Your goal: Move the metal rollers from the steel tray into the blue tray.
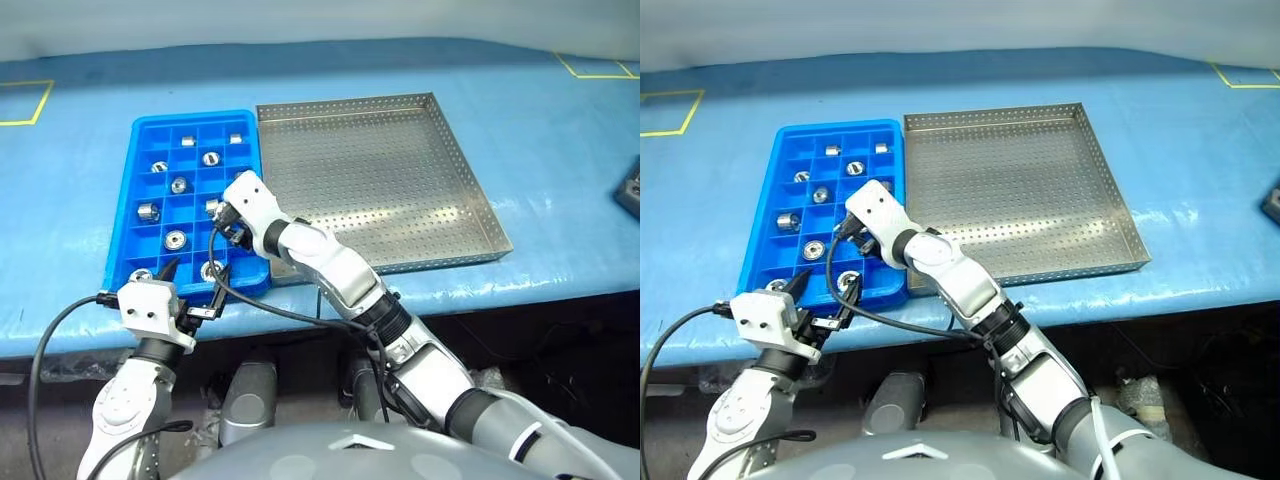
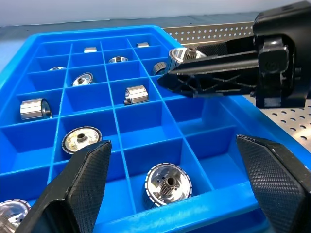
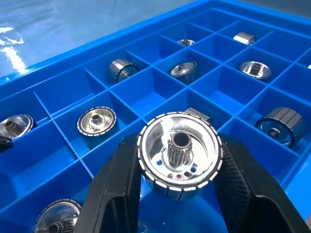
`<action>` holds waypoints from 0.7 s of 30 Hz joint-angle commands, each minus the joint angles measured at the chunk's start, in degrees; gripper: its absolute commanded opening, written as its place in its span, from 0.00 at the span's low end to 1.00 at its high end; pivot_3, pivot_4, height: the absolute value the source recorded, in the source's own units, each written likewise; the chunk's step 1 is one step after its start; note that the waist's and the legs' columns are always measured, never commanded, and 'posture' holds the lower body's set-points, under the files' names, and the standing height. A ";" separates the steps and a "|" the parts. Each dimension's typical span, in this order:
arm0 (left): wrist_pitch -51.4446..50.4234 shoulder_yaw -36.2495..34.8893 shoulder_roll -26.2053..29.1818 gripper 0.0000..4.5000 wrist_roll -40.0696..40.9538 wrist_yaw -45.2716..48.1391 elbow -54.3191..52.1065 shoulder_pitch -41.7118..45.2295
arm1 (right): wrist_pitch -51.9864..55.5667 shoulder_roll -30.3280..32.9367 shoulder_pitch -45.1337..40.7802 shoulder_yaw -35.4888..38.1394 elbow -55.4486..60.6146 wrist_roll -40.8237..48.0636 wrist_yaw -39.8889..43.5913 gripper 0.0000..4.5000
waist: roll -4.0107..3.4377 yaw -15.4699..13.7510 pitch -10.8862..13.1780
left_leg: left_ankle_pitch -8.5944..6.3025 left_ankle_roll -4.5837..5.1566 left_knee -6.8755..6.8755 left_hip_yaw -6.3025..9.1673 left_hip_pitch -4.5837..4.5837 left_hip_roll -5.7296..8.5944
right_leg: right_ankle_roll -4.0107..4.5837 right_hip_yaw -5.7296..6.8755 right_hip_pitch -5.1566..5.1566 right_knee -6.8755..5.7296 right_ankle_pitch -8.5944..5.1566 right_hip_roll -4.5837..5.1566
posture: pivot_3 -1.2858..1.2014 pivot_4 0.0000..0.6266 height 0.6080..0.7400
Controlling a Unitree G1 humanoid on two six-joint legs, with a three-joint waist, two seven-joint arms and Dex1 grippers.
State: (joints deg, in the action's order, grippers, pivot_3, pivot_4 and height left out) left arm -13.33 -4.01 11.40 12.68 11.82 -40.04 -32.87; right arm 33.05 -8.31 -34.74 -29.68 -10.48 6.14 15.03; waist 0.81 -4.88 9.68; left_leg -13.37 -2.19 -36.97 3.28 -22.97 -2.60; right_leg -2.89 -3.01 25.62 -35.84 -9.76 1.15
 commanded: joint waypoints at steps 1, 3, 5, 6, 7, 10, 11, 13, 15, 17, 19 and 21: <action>1.33 0.53 -0.39 1.00 -0.78 -0.43 -2.58 0.09 | 0.84 -6.05 0.04 1.85 0.31 1.54 -0.55 0.38 | 0.00 -0.26 0.01 | 0.00 -0.01 -0.01 0.00 -0.01 0.00 | 0.00 0.00 0.00 0.00 0.00 0.00 | 0.67 0.24 1.00; 1.03 1.19 -0.31 1.00 -1.12 -0.30 -2.05 0.65 | 1.96 -5.73 0.56 2.88 1.67 2.47 -0.78 0.54 | 0.00 -0.33 0.01 | -0.01 -0.02 0.00 0.00 -0.02 0.00 | 0.00 0.02 0.01 0.02 0.00 0.01 | 0.67 0.24 1.00; 0.62 1.80 -0.13 1.00 -1.08 0.02 -1.50 1.77 | 2.90 -4.65 1.29 3.20 3.61 2.67 -1.11 0.65 | -0.01 -0.48 0.01 | -0.03 -0.04 0.00 0.00 -0.04 0.00 | 0.00 0.03 0.02 0.03 0.00 0.02 | 0.65 0.24 1.00; 0.44 2.01 -0.04 1.00 -0.95 0.17 -1.27 2.37 | 3.44 -4.12 1.66 3.33 4.62 2.70 -1.23 0.74 | -0.01 -0.43 0.01 | -0.03 -0.05 0.00 0.00 -0.05 0.00 | 0.00 0.04 0.03 0.03 0.00 0.02 | 0.65 0.24 1.00; 0.32 2.16 0.02 1.00 -0.89 0.25 -1.15 2.75 | 3.88 -3.80 1.92 3.43 5.36 2.73 -1.33 0.81 | -0.01 -0.42 0.01 | -0.03 -0.05 0.01 0.00 -0.07 0.00 | 0.01 0.04 0.05 0.04 -0.01 0.02 | 0.65 0.24 1.00; -0.31 2.70 0.51 1.00 -0.86 0.79 -0.39 4.35 | 5.82 -1.93 3.58 3.84 10.93 2.83 -1.58 0.99 | -0.01 -0.20 0.01 | -0.04 -0.07 0.03 0.02 -0.09 0.00 | 0.03 0.07 0.07 0.04 -0.03 0.02 | 0.64 0.24 1.00; -0.53 2.76 0.62 1.00 -0.78 0.92 -0.11 4.90 | 6.45 -1.38 4.23 4.28 12.91 2.95 -1.54 0.99 | -0.02 -0.05 0.02 | -0.04 -0.07 0.03 0.02 -0.11 0.00 | 0.02 0.08 0.07 0.04 -0.03 0.02 | 0.63 0.24 1.00; -0.93 2.86 1.06 1.00 -0.48 1.62 0.52 6.14 | 7.35 -0.25 5.68 6.01 16.85 3.20 -1.54 0.99 | -0.02 0.16 0.02 | -0.04 -0.07 0.02 0.02 -0.16 -0.01 | 0.02 0.08 0.12 0.04 -0.03 0.02 | 0.62 0.24 1.00; -1.37 3.07 1.66 1.00 -0.36 2.43 1.08 7.35 | 7.51 1.14 6.88 7.67 19.79 2.84 -1.81 0.99 | -0.02 0.35 0.02 | -0.04 -0.07 0.02 0.03 -0.17 -0.01 | 0.02 0.09 0.13 0.03 -0.03 0.02 | 0.61 0.24 1.00; -1.76 3.16 2.16 1.00 -0.33 2.97 1.60 8.50 | 7.68 2.42 7.71 9.47 21.77 2.53 -2.35 0.99 | -0.01 0.80 0.01 | -0.04 -0.07 -0.04 0.04 -0.17 -0.01 | 0.02 0.10 0.09 0.04 -0.03 0.03 | 0.60 0.24 1.00; -2.21 3.19 2.61 1.00 -0.09 3.55 2.59 10.28 | 7.69 4.31 8.56 12.20 23.32 1.94 -3.28 0.99 | -0.01 1.03 0.01 | -0.04 -0.07 -0.08 0.02 -0.17 0.01 | 0.01 0.10 0.07 0.05 -0.03 0.06 | 0.59 0.24 1.00; -2.59 3.45 3.09 1.00 0.01 4.30 3.28 11.48 | 7.98 5.95 9.34 13.85 24.36 1.31 -4.06 0.99 | -0.01 1.57 0.01 | -0.04 -0.07 -0.09 0.03 -0.16 0.01 | 0.01 0.10 0.06 0.04 -0.03 0.05 | 0.58 0.24 1.00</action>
State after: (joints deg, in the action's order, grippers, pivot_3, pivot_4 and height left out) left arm -15.91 -0.86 14.00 11.99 15.23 -36.28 -21.83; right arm 40.83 -2.60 -25.51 -17.61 10.86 7.89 11.77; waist 0.80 -3.31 9.69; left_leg -13.41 -2.27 -37.06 3.31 -23.13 -2.59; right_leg -2.87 -2.91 25.68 -35.80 -9.79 1.20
